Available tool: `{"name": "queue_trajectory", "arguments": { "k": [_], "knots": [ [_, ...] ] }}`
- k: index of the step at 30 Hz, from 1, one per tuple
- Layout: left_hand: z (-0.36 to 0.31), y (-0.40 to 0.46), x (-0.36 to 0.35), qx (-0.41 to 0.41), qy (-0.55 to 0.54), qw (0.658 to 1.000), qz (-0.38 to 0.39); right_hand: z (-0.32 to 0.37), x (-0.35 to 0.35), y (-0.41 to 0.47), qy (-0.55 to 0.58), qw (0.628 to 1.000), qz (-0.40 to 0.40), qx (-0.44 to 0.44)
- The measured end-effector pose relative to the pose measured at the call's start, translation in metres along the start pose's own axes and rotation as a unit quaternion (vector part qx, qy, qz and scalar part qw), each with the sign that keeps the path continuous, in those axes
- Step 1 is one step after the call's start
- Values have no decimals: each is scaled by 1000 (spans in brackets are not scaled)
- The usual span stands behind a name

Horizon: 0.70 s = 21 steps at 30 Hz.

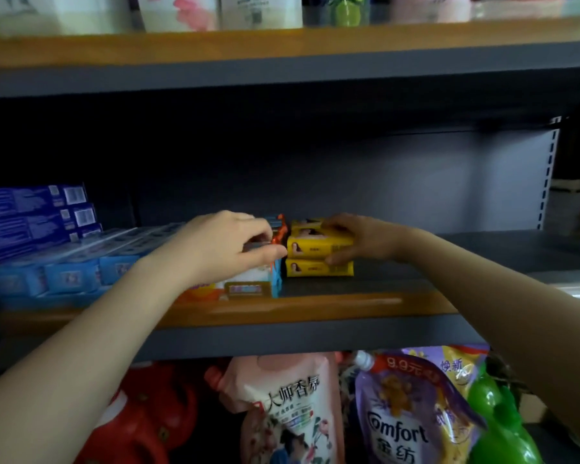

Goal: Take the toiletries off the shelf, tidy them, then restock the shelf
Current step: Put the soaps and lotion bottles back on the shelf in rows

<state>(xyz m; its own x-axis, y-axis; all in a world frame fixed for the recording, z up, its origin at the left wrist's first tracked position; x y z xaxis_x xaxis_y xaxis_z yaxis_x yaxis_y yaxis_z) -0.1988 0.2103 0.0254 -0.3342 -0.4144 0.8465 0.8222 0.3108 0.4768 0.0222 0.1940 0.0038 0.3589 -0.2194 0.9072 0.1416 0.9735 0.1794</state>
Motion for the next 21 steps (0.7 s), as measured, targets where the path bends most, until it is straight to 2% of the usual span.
{"name": "queue_trajectory", "arguments": {
  "k": [4, 6, 10, 12, 14, 21],
  "knots": [
    [9, -8, -11, 27, 0, 999, 42, 2, -6, 9, -39, 999, -26, -9],
    [8, -8, -15, 27, 22, 999, 20, -4, -6, 13, -23, 999, -26, -42],
    [9, -8, -18, 25, 30, 999, -11, -13, -10, 21, 105, 987, 58, -105],
    [8, -7, -19, 16, 41, 999, -20, -13, -11, 25, 121, 984, 78, -105],
    [7, -6, -19, 8, 48, 999, -22, -11, -11, 28, 97, 987, 80, -98],
    [5, -7, -18, 14, 61, 997, -37, -4, -10, 39, -28, 998, 8, -53]
  ]
}}
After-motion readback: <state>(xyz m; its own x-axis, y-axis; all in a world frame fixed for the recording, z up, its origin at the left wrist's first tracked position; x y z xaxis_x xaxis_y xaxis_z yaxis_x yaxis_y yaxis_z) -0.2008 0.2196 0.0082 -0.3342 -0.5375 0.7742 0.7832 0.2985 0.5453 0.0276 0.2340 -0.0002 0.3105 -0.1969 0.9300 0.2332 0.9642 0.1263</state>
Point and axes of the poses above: each hand's wrist, its own y-axis towards the middle knuckle, its own x-axis out of the back of the hand, z = x × y, the point moved 4 cm from there along y, towards the middle knuckle, and after that the axes turned 9 degrees about -x, right-handed, at the moved point
